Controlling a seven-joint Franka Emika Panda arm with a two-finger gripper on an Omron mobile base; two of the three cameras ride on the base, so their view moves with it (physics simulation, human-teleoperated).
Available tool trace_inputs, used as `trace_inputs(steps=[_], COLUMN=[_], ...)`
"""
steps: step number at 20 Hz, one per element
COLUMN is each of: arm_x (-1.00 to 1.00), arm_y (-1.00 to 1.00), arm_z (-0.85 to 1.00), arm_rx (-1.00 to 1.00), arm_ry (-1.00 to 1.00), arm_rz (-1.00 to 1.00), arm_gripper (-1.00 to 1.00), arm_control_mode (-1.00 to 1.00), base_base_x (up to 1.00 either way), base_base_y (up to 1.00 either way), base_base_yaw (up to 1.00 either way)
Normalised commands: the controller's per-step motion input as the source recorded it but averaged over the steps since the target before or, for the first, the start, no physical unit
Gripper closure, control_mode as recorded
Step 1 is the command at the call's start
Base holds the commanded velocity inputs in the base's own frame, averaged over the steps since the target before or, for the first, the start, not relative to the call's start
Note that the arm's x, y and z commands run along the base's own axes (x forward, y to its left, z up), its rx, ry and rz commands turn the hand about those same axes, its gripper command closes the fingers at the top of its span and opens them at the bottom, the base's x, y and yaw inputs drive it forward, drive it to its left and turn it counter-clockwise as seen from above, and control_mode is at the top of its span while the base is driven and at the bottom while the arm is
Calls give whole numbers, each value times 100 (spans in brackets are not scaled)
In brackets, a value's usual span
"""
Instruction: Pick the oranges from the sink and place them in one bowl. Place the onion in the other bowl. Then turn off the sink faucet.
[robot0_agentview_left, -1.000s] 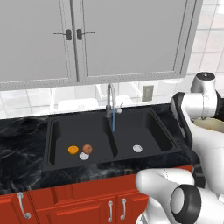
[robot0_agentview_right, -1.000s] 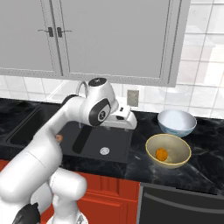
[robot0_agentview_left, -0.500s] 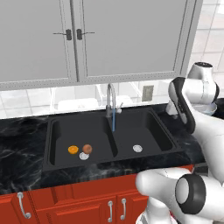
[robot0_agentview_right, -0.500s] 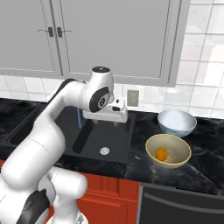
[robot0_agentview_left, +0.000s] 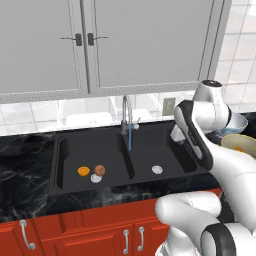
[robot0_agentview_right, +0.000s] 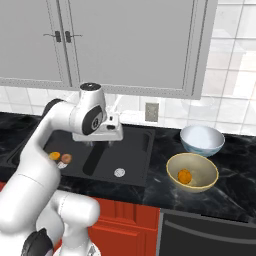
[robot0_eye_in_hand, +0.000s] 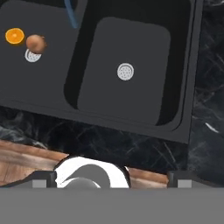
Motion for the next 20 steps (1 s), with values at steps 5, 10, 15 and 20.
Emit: trace_inputs(steps=[5, 10, 15, 20], arm_x=[0, 0, 0, 0], arm_y=[77, 72, 74, 74], arm_z=[-8, 0, -7, -11], arm_rx=[-1, 0, 0, -1], arm_ry=[-3, 0, 0, 0], arm_rz=[14, 13, 13, 13], arm_gripper=[-100, -100, -100, -100], arm_control_mode=[-100, -100, -100, -100], base_base_x=[0, 0, 0, 0], base_base_y=[0, 0, 0, 0], base_base_yaw=[0, 0, 0, 0])
